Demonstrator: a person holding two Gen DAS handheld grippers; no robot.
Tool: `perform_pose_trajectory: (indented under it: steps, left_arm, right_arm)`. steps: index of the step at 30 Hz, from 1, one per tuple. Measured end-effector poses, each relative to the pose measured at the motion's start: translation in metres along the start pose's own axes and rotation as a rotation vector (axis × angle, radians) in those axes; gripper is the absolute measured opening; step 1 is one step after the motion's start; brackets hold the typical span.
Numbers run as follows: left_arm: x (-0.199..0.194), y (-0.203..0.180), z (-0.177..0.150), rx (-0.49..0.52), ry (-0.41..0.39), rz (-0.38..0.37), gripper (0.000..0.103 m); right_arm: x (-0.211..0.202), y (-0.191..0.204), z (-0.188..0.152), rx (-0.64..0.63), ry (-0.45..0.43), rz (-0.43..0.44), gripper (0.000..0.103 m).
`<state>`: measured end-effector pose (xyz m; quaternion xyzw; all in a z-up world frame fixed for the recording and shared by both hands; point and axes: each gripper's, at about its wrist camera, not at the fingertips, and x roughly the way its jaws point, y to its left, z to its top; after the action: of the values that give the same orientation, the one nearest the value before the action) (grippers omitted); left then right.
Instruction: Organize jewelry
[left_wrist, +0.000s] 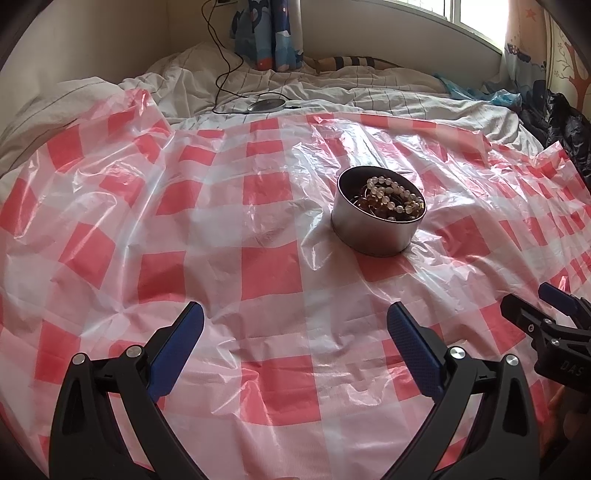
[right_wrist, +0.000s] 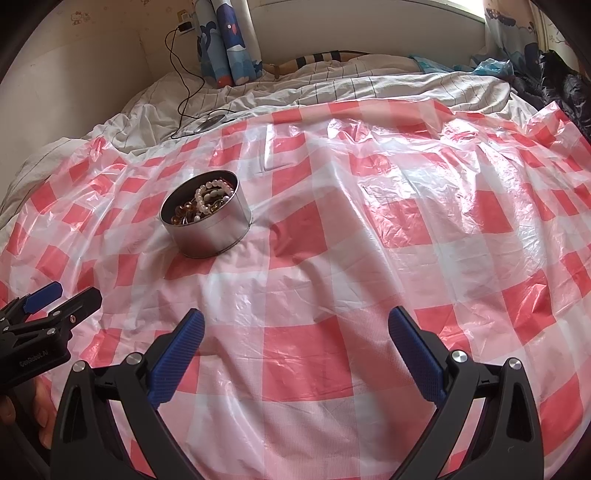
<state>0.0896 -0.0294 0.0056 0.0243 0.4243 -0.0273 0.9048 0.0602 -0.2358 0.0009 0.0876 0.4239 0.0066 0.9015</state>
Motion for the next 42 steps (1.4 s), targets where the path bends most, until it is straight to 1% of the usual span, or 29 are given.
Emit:
perform_pose_trajectory:
  steps: [13,35,42]
  left_arm:
    - [-0.0017,0.0014,0.0022,0.004,-0.004,0.024,0.095]
    - [-0.0049,-0.0005,0.0060,0.010,-0.015,0.022,0.095]
    - [-0.0061,-0.0039,0.0078,0.018,-0.025,0.038,0.095]
  right_arm:
    - [0.0026,-0.0004,-0.0013,0.001,0.004,-0.001,0.095]
    - [0.0038,0.0004,-0.0018,0.001,0.006,-0.001,0.095]
    - [0.0041,0.0007,-0.0018,0.000,0.004,-0.001,0.095]
